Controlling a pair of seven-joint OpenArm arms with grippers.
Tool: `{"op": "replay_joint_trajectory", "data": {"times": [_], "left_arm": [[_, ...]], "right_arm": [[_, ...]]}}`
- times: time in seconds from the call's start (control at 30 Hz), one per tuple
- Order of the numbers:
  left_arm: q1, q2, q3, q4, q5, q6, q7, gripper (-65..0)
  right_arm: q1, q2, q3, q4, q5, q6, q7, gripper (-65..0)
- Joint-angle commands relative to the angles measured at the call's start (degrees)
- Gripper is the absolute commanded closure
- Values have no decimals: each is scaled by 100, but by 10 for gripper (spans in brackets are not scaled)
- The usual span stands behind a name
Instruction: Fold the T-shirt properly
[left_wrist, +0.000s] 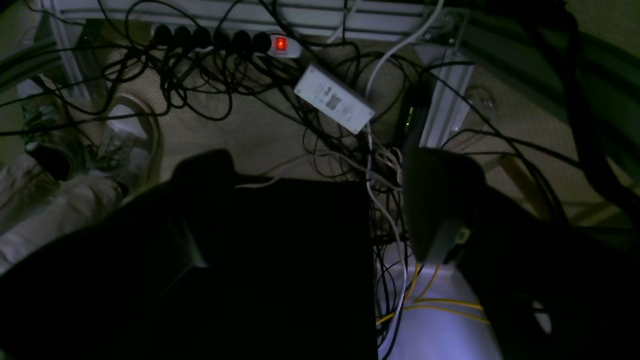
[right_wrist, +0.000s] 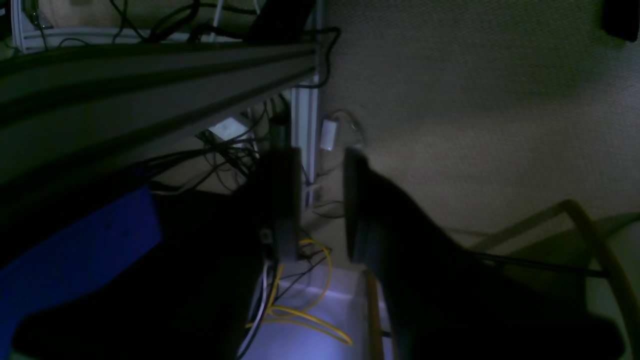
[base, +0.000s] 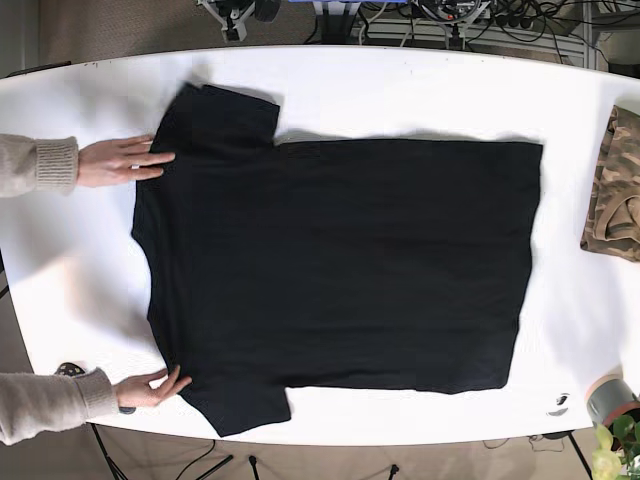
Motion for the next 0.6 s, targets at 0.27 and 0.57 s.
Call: {"op": "replay_joint_trajectory", "data": {"times": [0.27, 0.57], "left_arm": [[435, 0, 1, 539, 7, 17, -25, -486], [1499, 0, 1, 2376, 7, 17, 1, -486]], "right_arm": [[-207, 29, -15, 136, -16, 38, 57, -130], [-1015, 178, 3, 1446, 19, 38, 13, -130]]}}
